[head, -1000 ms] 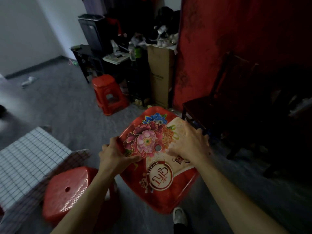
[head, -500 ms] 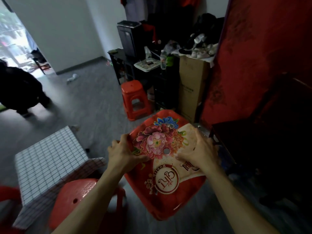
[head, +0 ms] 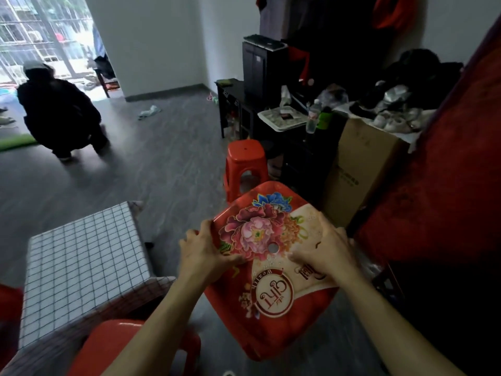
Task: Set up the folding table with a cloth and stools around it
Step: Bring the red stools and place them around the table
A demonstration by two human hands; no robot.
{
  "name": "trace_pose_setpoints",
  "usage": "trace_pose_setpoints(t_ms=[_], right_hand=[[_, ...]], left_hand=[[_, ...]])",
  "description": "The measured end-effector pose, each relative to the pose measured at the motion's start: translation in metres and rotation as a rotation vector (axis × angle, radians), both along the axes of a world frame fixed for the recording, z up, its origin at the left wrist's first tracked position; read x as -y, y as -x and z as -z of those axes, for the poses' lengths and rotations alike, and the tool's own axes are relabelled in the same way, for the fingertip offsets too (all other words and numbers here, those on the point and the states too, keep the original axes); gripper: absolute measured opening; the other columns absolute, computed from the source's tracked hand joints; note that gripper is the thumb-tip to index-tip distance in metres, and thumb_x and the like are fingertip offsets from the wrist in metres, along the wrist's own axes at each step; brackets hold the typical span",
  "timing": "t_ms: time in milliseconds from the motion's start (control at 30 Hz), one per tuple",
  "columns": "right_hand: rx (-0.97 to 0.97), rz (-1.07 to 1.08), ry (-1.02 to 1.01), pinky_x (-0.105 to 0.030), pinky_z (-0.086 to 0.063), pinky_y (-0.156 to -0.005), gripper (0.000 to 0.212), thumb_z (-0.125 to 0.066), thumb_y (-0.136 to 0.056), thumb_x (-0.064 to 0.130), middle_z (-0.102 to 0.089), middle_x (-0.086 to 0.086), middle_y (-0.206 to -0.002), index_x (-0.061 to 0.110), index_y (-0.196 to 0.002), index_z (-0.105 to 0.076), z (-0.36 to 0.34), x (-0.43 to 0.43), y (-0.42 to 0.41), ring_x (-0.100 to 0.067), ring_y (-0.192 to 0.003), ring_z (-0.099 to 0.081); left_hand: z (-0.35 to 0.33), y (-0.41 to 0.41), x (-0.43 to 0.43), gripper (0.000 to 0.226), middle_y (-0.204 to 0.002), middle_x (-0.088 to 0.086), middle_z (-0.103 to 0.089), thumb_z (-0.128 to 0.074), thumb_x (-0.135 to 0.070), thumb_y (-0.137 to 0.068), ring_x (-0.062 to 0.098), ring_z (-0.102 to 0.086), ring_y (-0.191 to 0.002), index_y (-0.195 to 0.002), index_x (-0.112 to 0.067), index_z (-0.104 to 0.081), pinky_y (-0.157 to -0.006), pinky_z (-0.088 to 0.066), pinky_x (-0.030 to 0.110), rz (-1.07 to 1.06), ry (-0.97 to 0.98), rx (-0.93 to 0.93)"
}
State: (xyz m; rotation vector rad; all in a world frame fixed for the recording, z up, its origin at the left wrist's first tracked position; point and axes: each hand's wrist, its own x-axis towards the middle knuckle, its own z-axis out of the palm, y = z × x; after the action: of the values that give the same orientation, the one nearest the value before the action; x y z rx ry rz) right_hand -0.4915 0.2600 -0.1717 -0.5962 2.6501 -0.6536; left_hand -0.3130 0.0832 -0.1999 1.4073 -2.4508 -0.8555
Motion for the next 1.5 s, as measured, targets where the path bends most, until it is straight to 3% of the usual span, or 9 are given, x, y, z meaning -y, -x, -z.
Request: trace_pose_setpoints(t_ms=[167,333,533,600,700,933,1167,1500], right_hand=[[0.0,-0.036,-0.009,-0.053,-0.037,-0.107,0.123,-0.085,-0.053,0.06,-0.037,-0.011,-0.142,0.047,-0.152,-0.011,0.001,0.077,0.031,-0.041,-0.132,-0.032],[0.042,-0.096,0.03,-0.045,-0.035,-0.103,0.114,-0.082,-0.061,0.053,-0.039,-0.011,-0.141,0.043,-0.152,-0.015,0.013,0.14,0.07,-0.036,-0.133,-0.032],[0.092,-0.191,0.017,-0.048,-0.036,-0.105,0.117,-0.08,-0.049,0.063,-0.041,-0.009,-0.144,0.046,-0.148,-0.02,0.042,0.229,0.126,-0.036,-0.134,-0.036],[0.118,-0.229,0.023,-0.05,-0.044,-0.099,0.111,-0.074,-0.039,0.066,-0.049,-0.009,-0.135,0.051,-0.139,-0.028,0.048,0.263,0.147,-0.037,-0.126,-0.045],[0.16,-0.275,0.026,-0.052,-0.046,-0.098,0.106,-0.071,-0.035,0.064,-0.049,-0.011,-0.128,0.057,-0.131,-0.026,0.051,0.312,0.167,-0.039,-0.123,-0.047],[0.107,-0.435,-0.028,-0.059,-0.043,-0.097,0.113,-0.068,-0.038,0.067,-0.048,-0.011,-0.128,0.054,-0.139,-0.02,0.073,0.418,0.172,-0.041,-0.124,-0.042],[0.105,-0.471,-0.096,-0.054,-0.039,-0.101,0.118,-0.066,-0.04,0.069,-0.041,-0.009,-0.135,0.052,-0.143,-0.011,0.145,0.513,0.164,-0.038,-0.13,-0.036],[0.131,-0.529,-0.149,-0.058,-0.037,-0.104,0.123,-0.065,-0.04,0.075,-0.041,-0.008,-0.138,0.049,-0.148,-0.014,0.337,0.615,0.168,-0.037,-0.131,-0.035]], left_hand=[[0.002,0.025,0.071,0.106,-0.126,0.008,-0.044,-0.086,-0.063,-0.05,0.029,-0.038,-0.122,-0.137,-0.031,-0.034,-0.096,-0.041,0.042,-0.031,-0.01,-0.041],[0.01,0.054,0.132,0.108,-0.13,0.007,-0.043,-0.086,-0.063,-0.048,0.028,-0.037,-0.124,-0.137,-0.034,-0.032,-0.097,-0.042,0.043,-0.076,-0.011,-0.021],[0.03,0.097,0.199,0.115,-0.129,0.008,-0.044,-0.08,-0.075,-0.039,0.03,-0.04,-0.122,-0.135,-0.037,-0.029,-0.096,-0.047,0.048,-0.19,-0.007,0.091],[0.031,0.109,0.22,0.116,-0.126,0.008,-0.046,-0.078,-0.078,-0.036,0.03,-0.043,-0.119,-0.134,-0.036,-0.029,-0.094,-0.049,0.048,-0.241,-0.012,0.118],[0.032,0.119,0.253,0.117,-0.124,0.009,-0.048,-0.075,-0.081,-0.033,0.029,-0.046,-0.115,-0.132,-0.035,-0.032,-0.093,-0.051,0.047,-0.32,-0.019,0.136],[0.058,0.111,0.321,0.118,-0.125,0.008,-0.047,-0.084,-0.07,-0.039,0.027,-0.044,-0.118,-0.137,-0.036,-0.029,-0.098,-0.047,0.045,-0.471,-0.046,0.091],[0.141,0.095,0.403,0.121,-0.131,0.009,-0.045,-0.079,-0.076,-0.039,0.028,-0.041,-0.122,-0.139,-0.035,-0.025,-0.1,-0.045,0.044,-0.517,-0.112,0.085],[0.316,0.089,0.495,0.12,-0.13,0.013,-0.046,-0.082,-0.072,-0.042,0.033,-0.044,-0.121,-0.141,-0.032,-0.028,-0.101,-0.043,0.044,-0.53,-0.172,0.165]])
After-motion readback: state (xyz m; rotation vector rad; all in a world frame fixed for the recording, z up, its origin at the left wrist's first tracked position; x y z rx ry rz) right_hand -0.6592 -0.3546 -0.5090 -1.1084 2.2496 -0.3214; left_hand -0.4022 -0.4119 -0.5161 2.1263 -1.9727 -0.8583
